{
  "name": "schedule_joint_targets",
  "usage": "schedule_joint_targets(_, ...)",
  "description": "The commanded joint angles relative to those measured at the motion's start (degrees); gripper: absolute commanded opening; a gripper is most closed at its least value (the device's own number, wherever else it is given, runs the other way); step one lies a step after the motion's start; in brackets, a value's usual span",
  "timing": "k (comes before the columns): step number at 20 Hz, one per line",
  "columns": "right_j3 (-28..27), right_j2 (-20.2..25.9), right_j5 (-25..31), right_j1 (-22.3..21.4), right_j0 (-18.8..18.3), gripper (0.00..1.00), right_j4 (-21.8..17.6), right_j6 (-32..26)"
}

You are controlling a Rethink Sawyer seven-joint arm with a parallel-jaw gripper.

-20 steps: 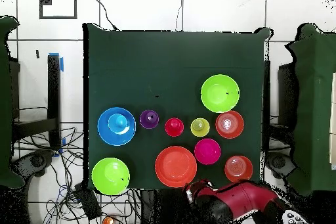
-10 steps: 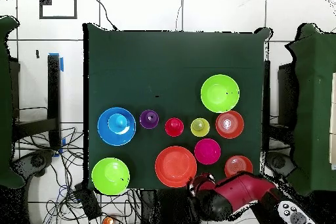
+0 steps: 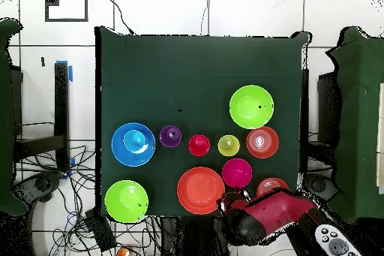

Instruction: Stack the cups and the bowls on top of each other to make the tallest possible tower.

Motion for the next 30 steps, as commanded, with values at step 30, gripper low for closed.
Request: schedule_joint_targets(30,-14.75,-4.79,-3.62,21.02,-2.90,1.00,-6.57,-2.69)
